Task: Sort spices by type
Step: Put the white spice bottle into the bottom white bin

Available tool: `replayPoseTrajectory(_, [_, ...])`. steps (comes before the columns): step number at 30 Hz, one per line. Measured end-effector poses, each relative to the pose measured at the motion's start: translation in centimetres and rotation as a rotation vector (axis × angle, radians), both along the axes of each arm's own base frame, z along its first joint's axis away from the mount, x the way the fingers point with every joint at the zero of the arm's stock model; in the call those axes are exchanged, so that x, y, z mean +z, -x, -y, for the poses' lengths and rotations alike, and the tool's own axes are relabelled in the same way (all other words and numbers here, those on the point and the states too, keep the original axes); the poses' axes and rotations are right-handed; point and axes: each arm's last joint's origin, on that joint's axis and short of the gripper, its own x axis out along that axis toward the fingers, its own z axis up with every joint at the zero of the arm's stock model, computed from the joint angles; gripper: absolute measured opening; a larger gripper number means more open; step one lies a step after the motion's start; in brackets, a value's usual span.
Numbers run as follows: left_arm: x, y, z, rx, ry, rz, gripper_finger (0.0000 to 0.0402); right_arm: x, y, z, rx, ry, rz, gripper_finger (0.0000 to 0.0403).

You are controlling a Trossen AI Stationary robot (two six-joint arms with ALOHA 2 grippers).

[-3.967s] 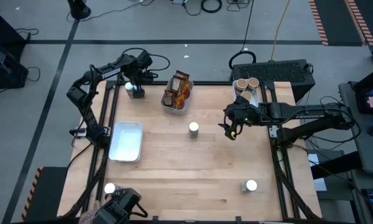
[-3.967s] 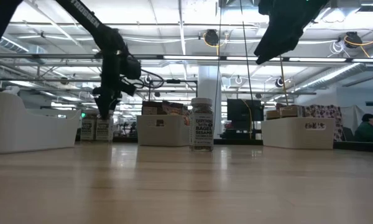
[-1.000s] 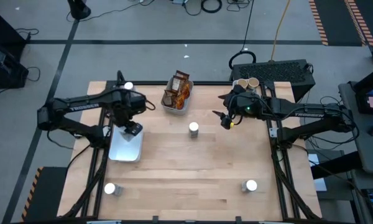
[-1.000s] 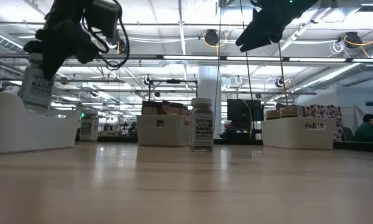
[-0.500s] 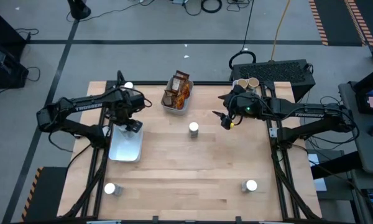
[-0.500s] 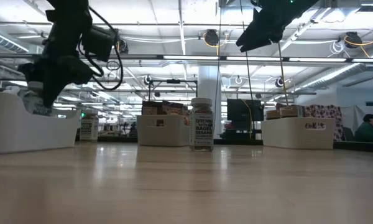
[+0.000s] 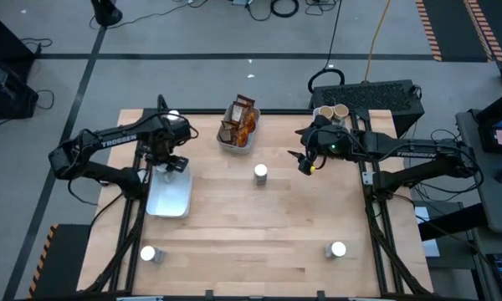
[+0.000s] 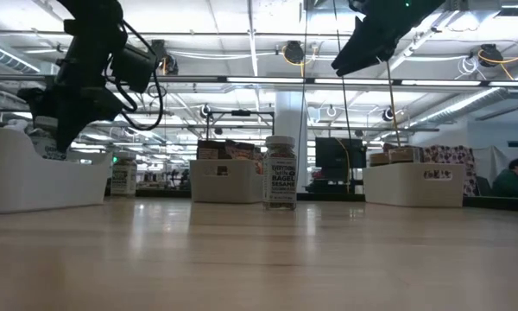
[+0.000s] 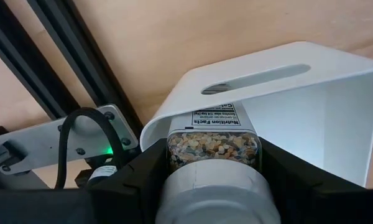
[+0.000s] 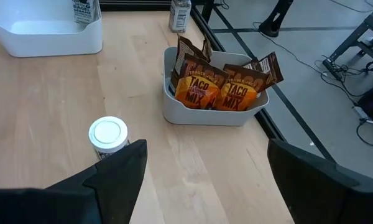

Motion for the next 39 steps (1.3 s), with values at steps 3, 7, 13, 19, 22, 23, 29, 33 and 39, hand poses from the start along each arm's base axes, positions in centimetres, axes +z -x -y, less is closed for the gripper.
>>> replayPoseTrajectory(3, [0.0, 0.1, -0.1, 0.004, 0.000, 0.000, 0.0202, 0.0, 0.0, 0.0, 0.003, 0.005, -0.003, 0.0317])
replayPoseTrajectory(7, [0.0, 0.1, -0.1, 0.003, -0.003, -0.002, 0.0222, 0.0, 0.0, 0.0, 0.003, 0.005, -0.002, 0.0317])
replayPoseTrajectory(13, [0.0, 0.1, -0.1, -0.025, -0.010, -0.007, 0.0320, 0.0, 0.0, 0.0, 0.002, 0.005, -0.002, 0.0317])
replayPoseTrajectory(19, [0.0, 0.1, -0.1, -0.030, -0.015, -0.009, 0.0346, 0.0, 0.0, 0.0, -0.001, 0.005, -0.001, 0.0317])
replayPoseTrajectory(22, [0.0, 0.2, -0.2, -0.044, -0.042, -0.027, 0.0347, 0.0, 0.0, 0.0, -0.003, 0.002, 0.001, 0.0317])
replayPoseTrajectory(23, [0.0, 0.1, -0.2, -0.055, -0.042, -0.025, 0.0348, 0.0, 0.0, 0.0, -0.004, 0.002, 0.001, 0.0317])
replayPoseTrajectory(29, [0.7, -0.1, -0.4, -0.118, -0.052, 0.010, 0.0348, 0.0, 0.0, 0.0, -0.004, 0.001, 0.001, 0.0317])
replayPoseTrajectory(33, [1.9, -0.7, -0.9, -0.178, -0.108, 0.044, 0.0349, 0.0, 0.0, 0.0, -0.004, 0.001, 0.001, 0.0317])
replayPoseTrajectory(39, [4.2, -1.7, -1.6, -0.287, -0.178, 0.140, 0.0349, 0.0, 0.0, 0.0, -0.005, -0.001, 0.005, 0.0317])
